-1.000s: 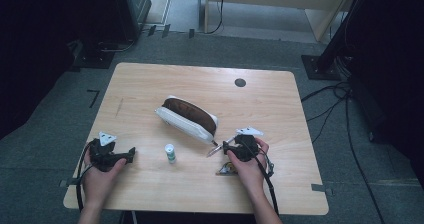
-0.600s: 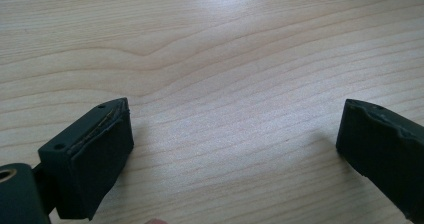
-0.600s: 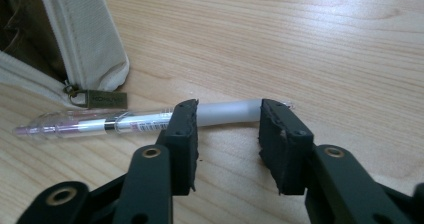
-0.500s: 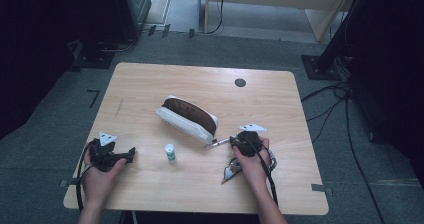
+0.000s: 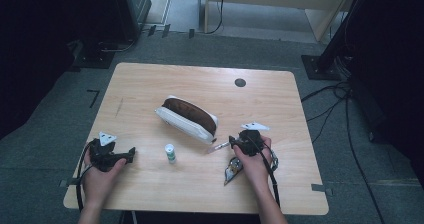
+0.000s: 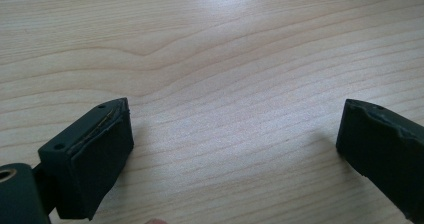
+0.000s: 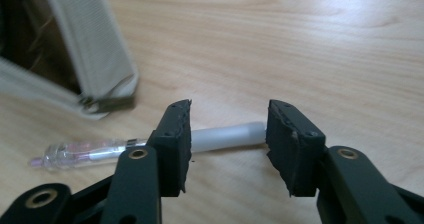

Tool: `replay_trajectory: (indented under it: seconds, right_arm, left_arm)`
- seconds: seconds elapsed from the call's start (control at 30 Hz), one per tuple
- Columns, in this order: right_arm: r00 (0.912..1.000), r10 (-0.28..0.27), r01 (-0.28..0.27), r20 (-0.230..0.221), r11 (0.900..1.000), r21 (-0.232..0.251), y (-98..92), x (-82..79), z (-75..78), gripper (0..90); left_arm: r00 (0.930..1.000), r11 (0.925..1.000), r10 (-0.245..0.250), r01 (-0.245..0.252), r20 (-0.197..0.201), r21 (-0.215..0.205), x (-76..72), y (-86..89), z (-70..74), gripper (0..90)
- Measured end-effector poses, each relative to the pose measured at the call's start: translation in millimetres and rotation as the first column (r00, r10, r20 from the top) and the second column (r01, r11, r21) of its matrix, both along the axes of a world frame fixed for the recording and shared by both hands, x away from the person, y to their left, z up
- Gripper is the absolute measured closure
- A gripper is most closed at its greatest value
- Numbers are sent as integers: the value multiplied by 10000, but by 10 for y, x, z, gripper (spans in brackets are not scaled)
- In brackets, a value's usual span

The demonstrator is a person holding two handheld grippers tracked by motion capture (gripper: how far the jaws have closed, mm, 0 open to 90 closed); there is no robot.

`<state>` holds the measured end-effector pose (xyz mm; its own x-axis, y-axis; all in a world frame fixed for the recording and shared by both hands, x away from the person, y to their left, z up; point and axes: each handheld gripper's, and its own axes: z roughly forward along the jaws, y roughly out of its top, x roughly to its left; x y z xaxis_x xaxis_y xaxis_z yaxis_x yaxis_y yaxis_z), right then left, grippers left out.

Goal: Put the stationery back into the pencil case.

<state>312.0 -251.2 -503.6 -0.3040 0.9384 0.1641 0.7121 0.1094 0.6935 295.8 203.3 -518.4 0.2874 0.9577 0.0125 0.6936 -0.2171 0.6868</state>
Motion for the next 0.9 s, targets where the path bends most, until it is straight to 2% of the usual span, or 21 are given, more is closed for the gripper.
replay_trajectory:
  seconds: [0.07, 0.23, 0.37, 0.57, 0.67, 0.8, 0.9]
  right_arm:
    - [9999, 81, -81, -67, 9999, -106, 23, -40, -8, 525]
    - [9999, -150, 149, -32, 9996, -221, 53, -116, -17, 512]
    - [10000, -52, 55, 84, 9994, -354, 83, -164, -2, 542]
    - [9999, 71, -67, 91, 9990, -433, 64, -89, -16, 596]
    - [9998, 120, -112, 151, 9984, -556, 40, -34, -14, 591]
    - [9988, -99, 116, 484, 9994, -339, -6, -47, 76, 569]
    - [9983, -201, 213, 549, 9996, -204, -32, -90, 123, 568]
  left_arm:
    - [10000, 10000, -3, 3, -2, 3, 0, 0, 0, 18]
    - [10000, 10000, 1, -1, -1, 2, 0, 0, 0, 18]
    - [10000, 10000, -1, 1, -2, 5, 0, 0, 0, 18]
    - [10000, 10000, -2, 2, 0, 3, 0, 0, 0, 18]
    - [10000, 10000, -1, 1, -2, 2, 0, 0, 0, 18]
    - [10000, 10000, -2, 2, -1, 3, 0, 0, 0, 18]
    - [10000, 10000, -3, 3, -1, 3, 0, 0, 0, 18]
